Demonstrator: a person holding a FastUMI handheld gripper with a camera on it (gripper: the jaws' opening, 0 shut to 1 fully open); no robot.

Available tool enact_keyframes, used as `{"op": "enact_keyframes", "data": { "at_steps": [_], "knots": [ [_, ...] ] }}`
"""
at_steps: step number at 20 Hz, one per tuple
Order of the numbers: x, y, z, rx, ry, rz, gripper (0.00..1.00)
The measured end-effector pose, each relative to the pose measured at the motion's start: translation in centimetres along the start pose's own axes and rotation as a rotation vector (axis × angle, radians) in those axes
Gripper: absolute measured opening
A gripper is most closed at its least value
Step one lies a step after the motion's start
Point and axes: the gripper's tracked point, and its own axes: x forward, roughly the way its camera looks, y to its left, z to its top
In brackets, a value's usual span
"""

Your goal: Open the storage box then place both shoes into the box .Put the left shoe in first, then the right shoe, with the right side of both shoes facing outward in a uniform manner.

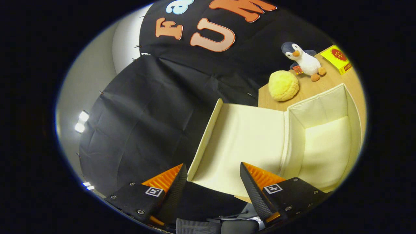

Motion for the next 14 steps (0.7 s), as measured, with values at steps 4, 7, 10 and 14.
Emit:
{"op": "enact_keyframes", "data": {
  "at_steps": [4,7,10,14],
  "knots": [
    [-2.4,-3.2,0.6,-0.065,-0.035,-0.093,0.97],
    [-5.6,-6.5,1.8,-0.088,-0.089,-0.171,0.97],
    [-9.9,-10.3,3.8,-0.116,-0.169,-0.269,0.97],
    [-17.0,-15.5,5.8,-0.175,-0.256,-0.438,0.97]
  ]
}}
